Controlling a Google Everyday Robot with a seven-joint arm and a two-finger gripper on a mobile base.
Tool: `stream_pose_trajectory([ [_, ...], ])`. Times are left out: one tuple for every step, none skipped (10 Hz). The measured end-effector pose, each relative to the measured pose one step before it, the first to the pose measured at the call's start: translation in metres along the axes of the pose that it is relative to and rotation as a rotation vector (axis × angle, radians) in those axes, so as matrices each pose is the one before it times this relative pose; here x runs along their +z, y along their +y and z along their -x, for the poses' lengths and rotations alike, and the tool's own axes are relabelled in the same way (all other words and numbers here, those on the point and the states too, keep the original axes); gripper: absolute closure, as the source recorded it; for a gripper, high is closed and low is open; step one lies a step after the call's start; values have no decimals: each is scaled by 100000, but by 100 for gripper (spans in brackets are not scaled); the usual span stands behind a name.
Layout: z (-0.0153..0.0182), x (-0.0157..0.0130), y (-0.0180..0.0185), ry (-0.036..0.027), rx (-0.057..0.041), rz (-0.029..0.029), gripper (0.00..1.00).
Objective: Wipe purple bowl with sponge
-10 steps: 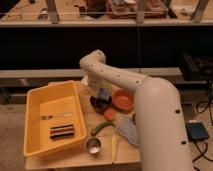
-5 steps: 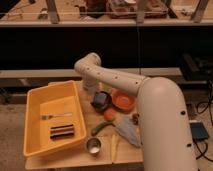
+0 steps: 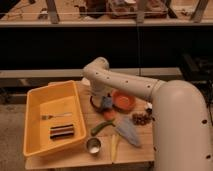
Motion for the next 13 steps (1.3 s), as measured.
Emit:
stream_pose_trajectory([
  [888, 356, 1380, -596, 3141, 749, 100],
  [-18, 125, 964, -208, 2081, 570, 100],
  [-356, 87, 1209, -334, 2556, 432, 100],
  [-613, 66, 1320, -393, 1867, 488, 100],
  [-874, 84, 1131, -224, 1336, 675, 100],
  [-738, -15, 334, 129, 331, 63, 100],
  [-1130, -233, -352, 598, -576, -4, 100],
  [-864, -400, -800, 626, -1065, 7, 100],
  [-894, -291, -961, 608, -1068, -185, 100],
  [-1118, -285, -1198, 1036, -1599, -381, 100],
  [-1107, -234, -1625, 1525, -2286, -1067, 100],
  [-154, -115, -801, 97, -1311, -533, 100],
  [154, -71, -902, 392, -1678, -648, 100],
])
